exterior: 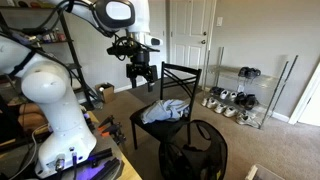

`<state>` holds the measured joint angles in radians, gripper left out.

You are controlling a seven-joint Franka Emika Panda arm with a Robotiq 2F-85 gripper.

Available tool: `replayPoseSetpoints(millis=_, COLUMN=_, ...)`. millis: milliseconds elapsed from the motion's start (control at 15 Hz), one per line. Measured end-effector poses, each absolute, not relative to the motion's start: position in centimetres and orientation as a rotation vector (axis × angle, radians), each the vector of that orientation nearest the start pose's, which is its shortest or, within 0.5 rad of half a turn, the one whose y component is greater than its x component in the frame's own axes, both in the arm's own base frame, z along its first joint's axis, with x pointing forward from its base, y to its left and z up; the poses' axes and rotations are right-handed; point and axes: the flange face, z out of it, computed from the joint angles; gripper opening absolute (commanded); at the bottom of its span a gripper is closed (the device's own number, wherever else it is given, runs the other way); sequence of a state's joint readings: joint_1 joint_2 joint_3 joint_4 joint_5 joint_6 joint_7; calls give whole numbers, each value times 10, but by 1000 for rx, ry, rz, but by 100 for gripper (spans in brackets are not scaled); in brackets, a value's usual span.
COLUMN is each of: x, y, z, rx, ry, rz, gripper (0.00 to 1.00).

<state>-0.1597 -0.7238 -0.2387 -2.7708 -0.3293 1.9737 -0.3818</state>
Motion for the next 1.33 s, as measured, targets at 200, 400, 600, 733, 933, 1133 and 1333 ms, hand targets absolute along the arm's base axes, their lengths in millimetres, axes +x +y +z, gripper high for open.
replayPoseSetpoints(millis=200, x=286, y=-135, z=403, rx=-3226, ry=-308, rz=194, gripper=100)
replayPoseSetpoints(millis=400, x=286, y=-135, z=403, rx=-3226, ry=-308, rz=194, gripper=100)
replayPoseSetpoints(millis=600, x=286, y=-135, z=403, rx=-3225, ry=-308, rz=194, gripper=100)
replayPoseSetpoints(millis=733, x=288, y=-130, z=404, rx=-3226, ry=-325, rz=188, gripper=100)
replayPoseSetpoints(millis=933, x=306, y=-82, z=409, rx=-3234, ry=-458, rz=153, gripper=100)
replayPoseSetpoints(millis=1133, x=322, y=2, z=410, rx=-3226, ry=-671, rz=78, gripper=100)
replayPoseSetpoints(millis=1333, x=333, y=73, z=402, rx=-3220, ry=-877, rz=-6, gripper=100)
